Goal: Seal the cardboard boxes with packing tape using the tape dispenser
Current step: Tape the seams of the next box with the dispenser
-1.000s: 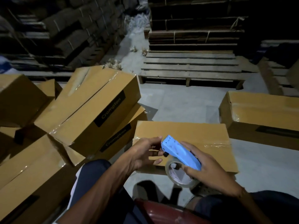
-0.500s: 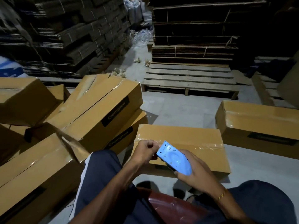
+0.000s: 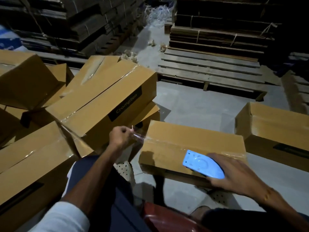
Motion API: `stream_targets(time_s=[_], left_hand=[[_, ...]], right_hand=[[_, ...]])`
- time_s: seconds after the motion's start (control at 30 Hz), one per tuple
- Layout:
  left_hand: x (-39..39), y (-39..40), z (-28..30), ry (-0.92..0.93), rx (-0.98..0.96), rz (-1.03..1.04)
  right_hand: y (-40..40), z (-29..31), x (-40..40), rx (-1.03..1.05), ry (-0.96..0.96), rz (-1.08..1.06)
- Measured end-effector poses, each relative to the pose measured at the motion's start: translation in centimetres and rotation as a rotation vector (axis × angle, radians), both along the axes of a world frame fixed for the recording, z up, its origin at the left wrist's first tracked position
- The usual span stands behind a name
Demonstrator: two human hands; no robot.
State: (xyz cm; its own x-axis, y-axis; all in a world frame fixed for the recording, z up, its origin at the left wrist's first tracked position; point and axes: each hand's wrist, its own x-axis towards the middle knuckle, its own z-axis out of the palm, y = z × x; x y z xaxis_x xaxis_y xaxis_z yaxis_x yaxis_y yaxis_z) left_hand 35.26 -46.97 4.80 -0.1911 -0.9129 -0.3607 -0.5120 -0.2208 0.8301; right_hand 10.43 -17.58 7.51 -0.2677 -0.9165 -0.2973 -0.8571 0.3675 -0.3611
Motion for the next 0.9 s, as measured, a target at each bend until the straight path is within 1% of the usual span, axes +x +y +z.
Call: stream_targets(time_s=[0.1, 0.2, 0.3, 0.4, 0.47, 0.57, 0.67, 0.73, 0.83, 0.9], left_hand=[[-1.4, -2.0, -3.8, -0.033, 0.031, -0.004], [-2.4, -3.9, -8.6, -0.058, 0.111, 0.038], [-3.7, -5.2, -13.2, -0.089, 0.187, 0.061], [-5.6, -6.0, -16.5, -0.12, 0.215, 0.125], [-6.6, -6.3, -18.6, -0.137, 0.229, 0.151], [-7.3, -6.3, -20.5, -0.139, 0.256, 0.157], [-7.5, -6.6, -21.6, -0.133, 0.264, 0.17], [-7.3, -6.8, -22.3, -0.125, 0.279, 0.167], [-7.1, -6.8, -22.5, -0.149, 0.252, 0.118], [-7.1, -6.5, -22.0, -0.149, 0.239, 0.092]], right_hand=[[-3.4, -2.0, -2.3, 0.059, 0.014, 0.053], [-8.0, -4.5, -4.7, 0.092, 0.06, 0.104], [-11.9, -7.9, -7.5, 0.182, 0.07, 0.16], [-14.6, -11.2, -9.7, 0.293, 0.079, 0.207], [-15.2, -12.9, -10.8, 0.321, 0.083, 0.229], [-14.9, -14.8, -12.1, 0.278, 0.101, 0.281], [-14.7, -15.7, -12.5, 0.253, 0.049, 0.252], [-15.0, -16.0, -12.3, 0.253, 0.052, 0.243], [-15.3, -16.3, -12.2, 0.249, 0.077, 0.246], [-15.2, -16.3, -12.4, 0.241, 0.058, 0.237]])
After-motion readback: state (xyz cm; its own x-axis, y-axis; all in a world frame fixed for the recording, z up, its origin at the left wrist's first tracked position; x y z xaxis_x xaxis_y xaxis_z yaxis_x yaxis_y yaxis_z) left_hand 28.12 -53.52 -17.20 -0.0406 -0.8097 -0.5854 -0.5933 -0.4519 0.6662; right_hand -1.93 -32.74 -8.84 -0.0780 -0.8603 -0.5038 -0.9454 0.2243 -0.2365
